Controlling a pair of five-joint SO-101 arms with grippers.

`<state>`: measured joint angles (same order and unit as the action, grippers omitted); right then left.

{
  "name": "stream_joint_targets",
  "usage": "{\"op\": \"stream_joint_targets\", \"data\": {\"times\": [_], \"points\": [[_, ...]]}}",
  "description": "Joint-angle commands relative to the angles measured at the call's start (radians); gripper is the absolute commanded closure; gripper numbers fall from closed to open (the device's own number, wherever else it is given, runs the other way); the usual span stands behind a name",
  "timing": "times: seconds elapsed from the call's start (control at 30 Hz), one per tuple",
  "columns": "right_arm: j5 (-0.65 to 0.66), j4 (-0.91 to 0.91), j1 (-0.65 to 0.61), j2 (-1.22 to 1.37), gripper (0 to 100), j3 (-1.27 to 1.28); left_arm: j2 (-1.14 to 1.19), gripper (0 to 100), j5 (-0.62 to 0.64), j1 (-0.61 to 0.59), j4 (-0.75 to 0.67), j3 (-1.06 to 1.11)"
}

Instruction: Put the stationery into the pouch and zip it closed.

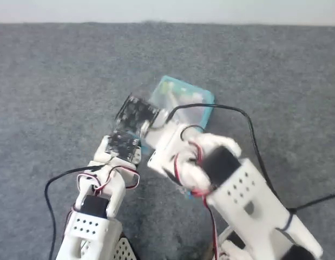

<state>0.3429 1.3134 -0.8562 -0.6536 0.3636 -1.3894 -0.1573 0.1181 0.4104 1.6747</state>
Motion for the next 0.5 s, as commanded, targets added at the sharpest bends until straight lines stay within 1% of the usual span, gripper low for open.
{"op": "stream_joint_targets", "data": {"times": [0.0, 0.13, 0.27, 0.37, 0.47], "points": [[0.02, 0.038, -0.042, -0.077, 99.3, -0.06, 0.014, 99, -0.008, 0.008, 0.003, -0.056], [0.041, 0.048, -0.077, -0.077, 99.3, -0.044, 0.014, 99, -0.003, 0.005, 0.003, -0.056], [0.057, 0.047, -0.073, -0.07, 99.3, 0.041, 0.014, 99, 0.011, -0.018, 0.002, -0.071], [0.052, 0.047, 0.018, -0.082, 99.2, 0.107, 0.014, 99, 0.071, -0.08, 0.002, -0.093], [0.028, 0.042, 0.14, -0.082, 99.2, 0.18, 0.014, 99, 0.081, -0.095, 0.0, -0.096]]}}
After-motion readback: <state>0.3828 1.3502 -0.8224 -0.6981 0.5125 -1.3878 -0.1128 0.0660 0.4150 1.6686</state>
